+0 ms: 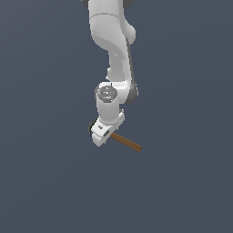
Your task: Pick up the object and move it to a goal position.
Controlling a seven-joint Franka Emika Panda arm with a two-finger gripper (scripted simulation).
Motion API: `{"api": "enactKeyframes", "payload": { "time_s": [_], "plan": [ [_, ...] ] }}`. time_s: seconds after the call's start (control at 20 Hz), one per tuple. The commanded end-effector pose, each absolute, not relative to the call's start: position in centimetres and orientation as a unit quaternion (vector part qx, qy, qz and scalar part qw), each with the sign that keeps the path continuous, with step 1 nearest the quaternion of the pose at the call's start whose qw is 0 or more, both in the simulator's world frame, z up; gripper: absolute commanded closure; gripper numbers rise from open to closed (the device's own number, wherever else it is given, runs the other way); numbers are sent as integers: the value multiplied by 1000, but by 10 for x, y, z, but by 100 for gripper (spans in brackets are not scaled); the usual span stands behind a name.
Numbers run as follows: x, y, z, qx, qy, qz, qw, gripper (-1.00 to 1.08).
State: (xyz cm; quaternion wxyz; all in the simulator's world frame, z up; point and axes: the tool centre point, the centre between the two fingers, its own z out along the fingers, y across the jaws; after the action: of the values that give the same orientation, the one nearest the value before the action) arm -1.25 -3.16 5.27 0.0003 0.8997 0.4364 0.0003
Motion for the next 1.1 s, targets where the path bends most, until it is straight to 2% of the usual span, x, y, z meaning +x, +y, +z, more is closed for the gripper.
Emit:
{"api": "enactKeyframes", "payload": {
  "time_s": [0.0, 0.45, 0.5, 1.05],
  "plan": [
    [-13, -31, 40, 899, 437, 0, 0, -92],
    [-13, -32, 17, 899, 438, 0, 0, -92],
    [-13, -32, 17, 899, 438, 0, 0, 108],
    [-12, -25, 18, 897, 442, 1, -1, 108]
  ]
}}
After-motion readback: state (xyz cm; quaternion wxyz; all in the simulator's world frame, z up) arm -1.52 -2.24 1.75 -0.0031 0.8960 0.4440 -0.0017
